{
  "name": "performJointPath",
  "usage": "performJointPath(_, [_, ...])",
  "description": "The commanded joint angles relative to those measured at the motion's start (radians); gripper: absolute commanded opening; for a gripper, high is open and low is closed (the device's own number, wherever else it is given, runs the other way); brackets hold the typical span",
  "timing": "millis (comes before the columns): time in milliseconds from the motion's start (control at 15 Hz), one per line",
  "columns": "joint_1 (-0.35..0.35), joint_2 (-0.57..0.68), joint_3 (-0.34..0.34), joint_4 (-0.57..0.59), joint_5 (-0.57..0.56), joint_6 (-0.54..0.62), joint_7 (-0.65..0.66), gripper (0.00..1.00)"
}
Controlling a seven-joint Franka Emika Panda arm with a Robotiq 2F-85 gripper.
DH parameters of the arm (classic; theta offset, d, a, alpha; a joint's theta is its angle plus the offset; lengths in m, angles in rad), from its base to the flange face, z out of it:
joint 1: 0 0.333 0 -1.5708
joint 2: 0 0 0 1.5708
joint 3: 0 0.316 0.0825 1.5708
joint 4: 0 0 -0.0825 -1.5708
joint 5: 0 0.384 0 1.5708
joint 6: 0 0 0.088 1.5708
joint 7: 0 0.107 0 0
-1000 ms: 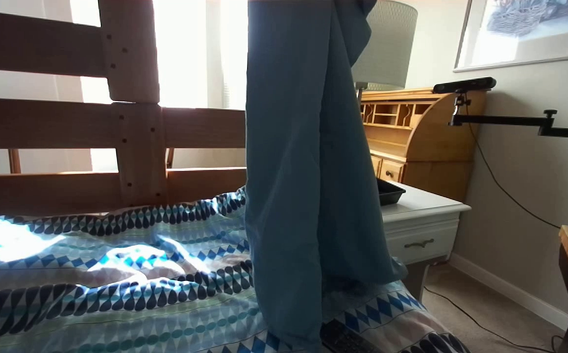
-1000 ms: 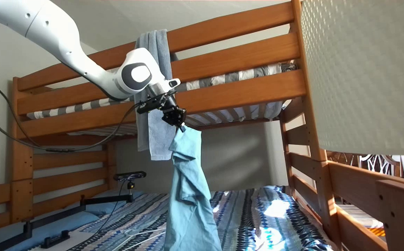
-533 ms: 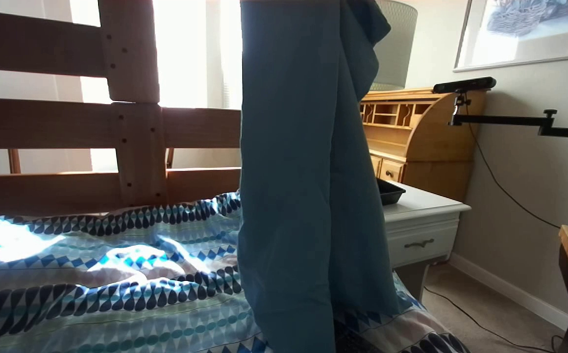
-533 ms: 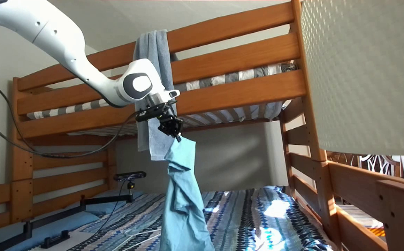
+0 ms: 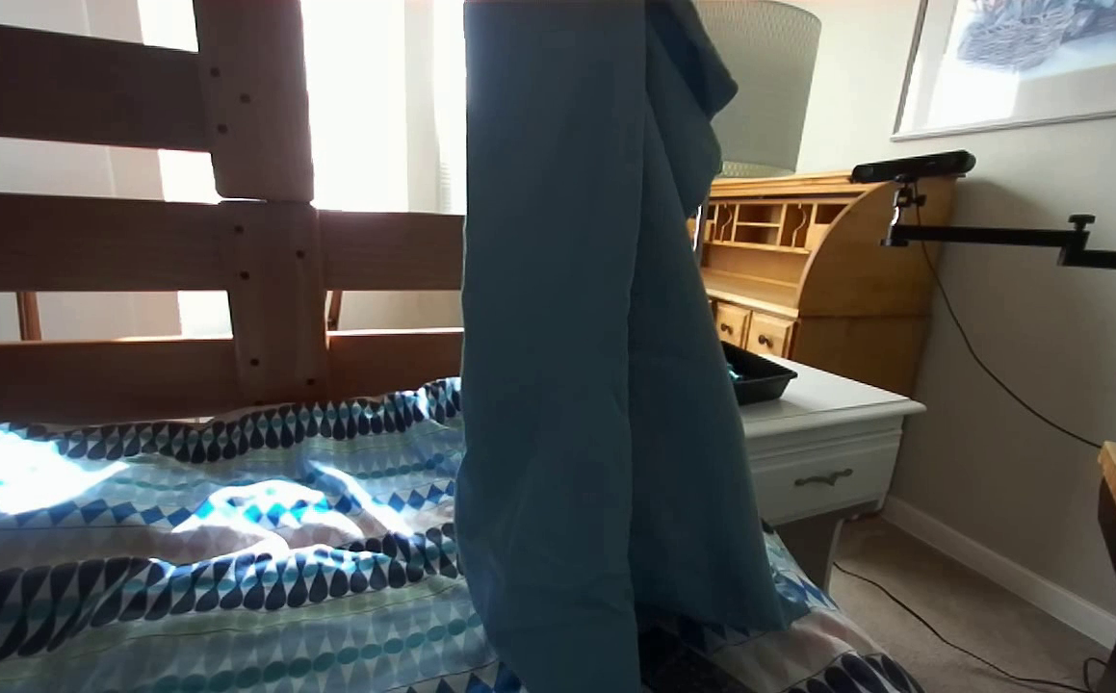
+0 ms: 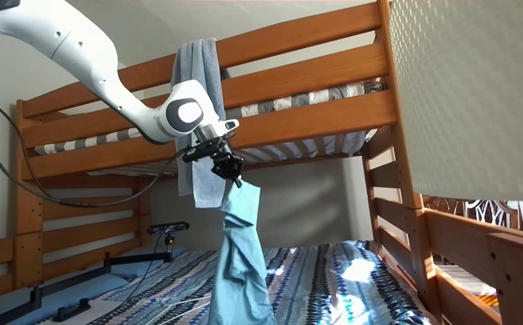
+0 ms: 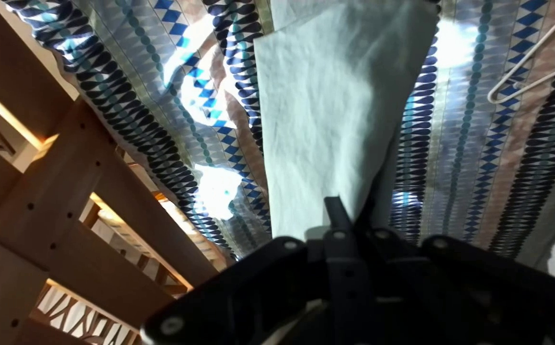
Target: Remove the blue cloth and towel and put them on the bed
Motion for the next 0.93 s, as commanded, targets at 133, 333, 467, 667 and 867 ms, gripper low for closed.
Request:
performJointPath(133, [-0.081, 0.23, 0.005, 0.061, -0.184, 0.128, 0.135, 0.01])
performJointPath(333, [-0.065, 0.351, -0.059, 0.119, -0.387, 0.165, 0.293, 0.01])
performJointPath(467, [-0.021, 0.414, -0.139, 0.177, -0.518, 0.15, 0.457, 0.01])
performJointPath(667, [0.103, 0.493, -0.316, 0.271, -0.629, 0.119, 0.677, 0.01])
performJointPath(867, [0.188, 0.567, -0.413, 0.336, -0.706, 0.056, 0.886, 0.01])
